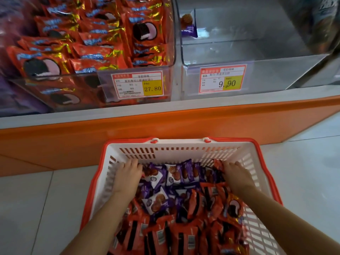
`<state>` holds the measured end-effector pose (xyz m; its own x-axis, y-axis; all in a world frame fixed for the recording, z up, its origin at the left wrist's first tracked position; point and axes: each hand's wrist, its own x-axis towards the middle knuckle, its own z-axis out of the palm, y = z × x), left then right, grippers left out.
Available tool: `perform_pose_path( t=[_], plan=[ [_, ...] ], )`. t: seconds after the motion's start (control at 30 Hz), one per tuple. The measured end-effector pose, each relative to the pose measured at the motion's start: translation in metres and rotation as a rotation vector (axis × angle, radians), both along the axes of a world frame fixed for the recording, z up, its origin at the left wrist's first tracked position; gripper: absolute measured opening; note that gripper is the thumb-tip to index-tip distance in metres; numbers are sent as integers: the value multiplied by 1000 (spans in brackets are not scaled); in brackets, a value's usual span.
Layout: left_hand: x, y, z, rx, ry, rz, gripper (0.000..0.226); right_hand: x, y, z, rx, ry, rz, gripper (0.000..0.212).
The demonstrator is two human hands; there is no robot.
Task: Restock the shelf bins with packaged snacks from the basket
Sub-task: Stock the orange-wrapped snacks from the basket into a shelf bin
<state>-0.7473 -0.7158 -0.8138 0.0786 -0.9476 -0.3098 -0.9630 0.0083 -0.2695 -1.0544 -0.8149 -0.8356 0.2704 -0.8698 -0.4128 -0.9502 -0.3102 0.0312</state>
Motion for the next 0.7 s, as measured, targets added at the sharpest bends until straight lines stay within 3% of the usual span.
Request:
perform_pose_path(
  t=[0.2, 0.3, 0.57, 0.7],
  plan=[
    [3, 5, 8, -242, 106, 15, 51, 7, 5, 15, 0, -97, -60, 32],
    [-12, 9, 20, -355, 213, 24, 40, 14, 13, 35, 0, -218, -85, 35],
    [-59, 5, 78, -536, 663, 149, 8, 48, 31, 115, 163, -726, -159, 28],
    [-75, 4, 106, -593, 901, 358, 11, 58, 38, 148, 264, -1004, -257, 15]
  ],
)
